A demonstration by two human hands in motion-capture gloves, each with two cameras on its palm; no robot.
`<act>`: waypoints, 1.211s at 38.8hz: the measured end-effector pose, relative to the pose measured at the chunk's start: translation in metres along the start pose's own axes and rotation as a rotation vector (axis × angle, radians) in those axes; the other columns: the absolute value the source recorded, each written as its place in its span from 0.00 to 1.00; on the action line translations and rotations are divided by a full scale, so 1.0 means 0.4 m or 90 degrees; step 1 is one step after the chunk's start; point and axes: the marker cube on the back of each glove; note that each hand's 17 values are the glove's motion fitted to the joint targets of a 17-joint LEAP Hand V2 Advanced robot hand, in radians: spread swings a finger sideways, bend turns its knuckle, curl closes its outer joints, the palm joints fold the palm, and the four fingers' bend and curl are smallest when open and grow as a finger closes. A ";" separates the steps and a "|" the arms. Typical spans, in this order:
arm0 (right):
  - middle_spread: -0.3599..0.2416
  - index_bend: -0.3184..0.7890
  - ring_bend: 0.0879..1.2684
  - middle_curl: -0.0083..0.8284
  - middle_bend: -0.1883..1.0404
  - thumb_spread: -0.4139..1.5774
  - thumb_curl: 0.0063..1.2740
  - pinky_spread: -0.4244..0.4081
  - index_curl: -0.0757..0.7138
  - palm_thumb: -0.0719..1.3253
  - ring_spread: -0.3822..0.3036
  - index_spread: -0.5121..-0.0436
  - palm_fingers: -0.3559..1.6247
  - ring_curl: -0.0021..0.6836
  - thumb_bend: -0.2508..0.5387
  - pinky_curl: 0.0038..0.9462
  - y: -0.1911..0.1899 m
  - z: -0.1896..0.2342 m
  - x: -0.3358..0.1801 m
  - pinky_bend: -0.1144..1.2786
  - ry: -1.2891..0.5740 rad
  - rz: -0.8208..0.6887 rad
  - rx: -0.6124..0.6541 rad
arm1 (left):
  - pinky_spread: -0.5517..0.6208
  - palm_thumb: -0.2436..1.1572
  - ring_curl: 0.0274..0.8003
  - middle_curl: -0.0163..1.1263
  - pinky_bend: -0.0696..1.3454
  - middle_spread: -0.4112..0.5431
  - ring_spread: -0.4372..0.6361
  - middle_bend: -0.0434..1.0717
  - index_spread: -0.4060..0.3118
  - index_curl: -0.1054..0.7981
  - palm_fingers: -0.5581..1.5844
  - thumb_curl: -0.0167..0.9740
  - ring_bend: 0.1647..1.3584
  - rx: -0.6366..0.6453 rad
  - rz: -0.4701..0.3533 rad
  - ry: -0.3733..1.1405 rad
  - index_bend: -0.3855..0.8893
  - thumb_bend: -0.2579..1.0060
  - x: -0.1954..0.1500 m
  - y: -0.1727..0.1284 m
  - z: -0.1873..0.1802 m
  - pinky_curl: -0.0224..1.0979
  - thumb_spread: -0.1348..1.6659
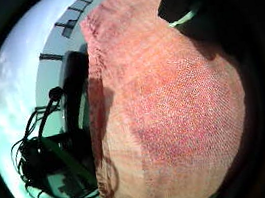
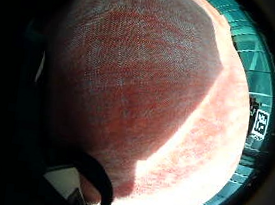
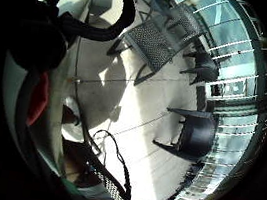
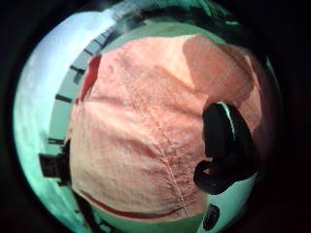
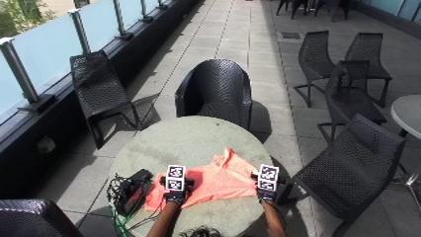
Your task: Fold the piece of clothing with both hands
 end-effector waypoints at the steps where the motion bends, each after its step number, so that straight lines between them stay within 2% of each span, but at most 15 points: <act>1: 0.46 0.27 0.54 0.50 0.38 0.84 0.21 0.62 0.31 0.59 0.42 0.49 0.51 0.58 0.38 0.40 -0.007 -0.001 -0.007 0.61 0.002 -0.003 0.027 | 0.70 0.36 0.42 0.31 0.33 0.42 0.51 0.17 0.44 0.51 0.44 0.14 0.33 -0.014 0.004 0.006 0.40 0.17 0.002 0.006 0.002 0.38 0.95; 3: 0.40 0.24 0.56 0.52 0.44 0.85 0.22 0.52 0.27 0.62 0.37 0.48 0.58 0.58 0.41 0.40 -0.017 -0.004 -0.017 0.62 0.001 -0.007 0.064 | 0.71 0.33 0.41 0.31 0.33 0.44 0.52 0.18 0.44 0.51 0.44 0.13 0.33 -0.059 0.008 0.017 0.40 0.18 0.004 0.025 0.008 0.38 0.96; 5: 0.36 0.25 0.59 0.54 0.47 0.86 0.23 0.46 0.26 0.64 0.33 0.49 0.60 0.61 0.42 0.42 -0.031 -0.009 -0.023 0.63 0.000 -0.007 0.099 | 0.71 0.30 0.41 0.31 0.33 0.44 0.53 0.18 0.44 0.50 0.44 0.12 0.34 -0.090 0.002 0.025 0.40 0.18 0.004 0.037 0.011 0.38 0.96; 8: 0.28 0.28 0.63 0.57 0.55 0.86 0.24 0.37 0.24 0.69 0.27 0.46 0.69 0.64 0.46 0.42 -0.071 -0.030 -0.019 0.64 0.005 0.006 0.185 | 0.72 0.27 0.41 0.31 0.34 0.45 0.55 0.19 0.45 0.50 0.44 0.11 0.34 -0.071 -0.003 0.043 0.41 0.19 0.002 0.032 0.010 0.38 0.97; 9: 0.27 0.26 0.62 0.56 0.54 0.87 0.24 0.35 0.22 0.69 0.26 0.46 0.67 0.64 0.45 0.42 -0.069 -0.036 -0.016 0.63 0.006 0.014 0.181 | 0.72 0.26 0.41 0.31 0.34 0.45 0.55 0.19 0.45 0.50 0.44 0.11 0.34 -0.063 -0.003 0.051 0.41 0.19 0.001 0.030 0.010 0.38 0.97; 12: 0.24 0.33 0.67 0.60 0.59 0.83 0.26 0.29 0.24 0.74 0.25 0.46 0.76 0.69 0.47 0.45 -0.019 -0.052 -0.015 0.64 -0.022 0.048 0.060 | 0.72 0.25 0.41 0.30 0.34 0.46 0.57 0.19 0.45 0.50 0.44 0.11 0.34 -0.024 -0.014 0.054 0.42 0.20 -0.010 0.015 0.003 0.38 0.97; 15: 0.23 0.35 0.69 0.61 0.59 0.80 0.28 0.27 0.26 0.76 0.23 0.45 0.77 0.72 0.46 0.47 0.004 -0.098 -0.038 0.65 -0.147 0.077 -0.023 | 0.72 0.25 0.40 0.31 0.34 0.46 0.57 0.20 0.45 0.49 0.45 0.11 0.33 0.028 -0.029 0.048 0.41 0.21 -0.026 -0.010 -0.020 0.38 0.97; 19: 0.23 0.37 0.70 0.62 0.59 0.75 0.31 0.25 0.28 0.79 0.23 0.46 0.78 0.75 0.44 0.50 -0.030 -0.192 -0.105 0.68 -0.419 0.066 -0.026 | 0.70 0.26 0.40 0.31 0.34 0.45 0.56 0.20 0.46 0.48 0.46 0.12 0.34 0.003 -0.031 0.070 0.41 0.22 -0.044 -0.036 -0.037 0.38 0.96; 23: 0.23 0.37 0.71 0.62 0.59 0.71 0.33 0.23 0.30 0.80 0.23 0.46 0.77 0.76 0.41 0.51 -0.088 -0.231 -0.198 0.68 -0.610 -0.002 -0.022 | 0.69 0.25 0.40 0.31 0.35 0.45 0.55 0.20 0.45 0.48 0.46 0.12 0.34 0.060 -0.036 0.094 0.40 0.22 -0.089 -0.137 -0.005 0.39 0.96; 26: 0.24 0.38 0.70 0.63 0.59 0.68 0.35 0.23 0.31 0.81 0.23 0.46 0.77 0.76 0.39 0.51 -0.096 -0.267 -0.299 0.68 -0.685 -0.076 -0.043 | 0.69 0.26 0.40 0.31 0.35 0.45 0.55 0.20 0.45 0.47 0.46 0.13 0.34 0.109 -0.051 0.129 0.40 0.23 -0.128 -0.123 -0.099 0.39 0.96; 31: 0.24 0.38 0.69 0.63 0.58 0.65 0.37 0.22 0.33 0.82 0.22 0.46 0.76 0.76 0.35 0.52 -0.021 -0.349 -0.488 0.67 -0.658 -0.172 -0.050 | 0.68 0.28 0.39 0.31 0.35 0.45 0.55 0.19 0.44 0.47 0.47 0.15 0.34 0.164 -0.070 0.168 0.40 0.24 -0.193 -0.051 -0.255 0.39 0.96; 35: 0.25 0.38 0.69 0.63 0.58 0.62 0.40 0.22 0.34 0.82 0.22 0.46 0.76 0.76 0.32 0.51 0.059 -0.362 -0.638 0.65 -0.615 -0.255 -0.055 | 0.67 0.30 0.39 0.32 0.35 0.44 0.54 0.20 0.43 0.47 0.48 0.16 0.34 0.179 -0.083 0.189 0.41 0.25 -0.243 0.013 -0.318 0.39 0.96; 39: 0.25 0.38 0.68 0.63 0.57 0.59 0.41 0.21 0.35 0.82 0.22 0.46 0.76 0.76 0.29 0.51 0.149 -0.347 -0.769 0.64 -0.564 -0.320 -0.069 | 0.67 0.32 0.39 0.32 0.34 0.43 0.54 0.21 0.42 0.47 0.49 0.17 0.33 0.193 -0.095 0.201 0.42 0.27 -0.285 0.062 -0.341 0.39 0.96; 43: 0.25 0.38 0.67 0.63 0.56 0.56 0.43 0.21 0.36 0.82 0.22 0.46 0.76 0.76 0.28 0.51 0.252 -0.284 -0.927 0.63 -0.502 -0.356 -0.102 | 0.66 0.34 0.39 0.32 0.33 0.43 0.53 0.20 0.42 0.47 0.49 0.18 0.33 0.203 -0.118 0.203 0.42 0.28 -0.343 0.093 -0.311 0.38 0.96; 47: 0.25 0.37 0.66 0.63 0.56 0.54 0.45 0.20 0.36 0.81 0.22 0.46 0.76 0.76 0.28 0.51 0.377 -0.267 -0.959 0.62 -0.388 -0.305 -0.240 | 0.66 0.36 0.39 0.32 0.32 0.41 0.52 0.21 0.41 0.47 0.50 0.20 0.33 0.212 -0.135 0.185 0.41 0.30 -0.377 0.125 -0.309 0.38 0.96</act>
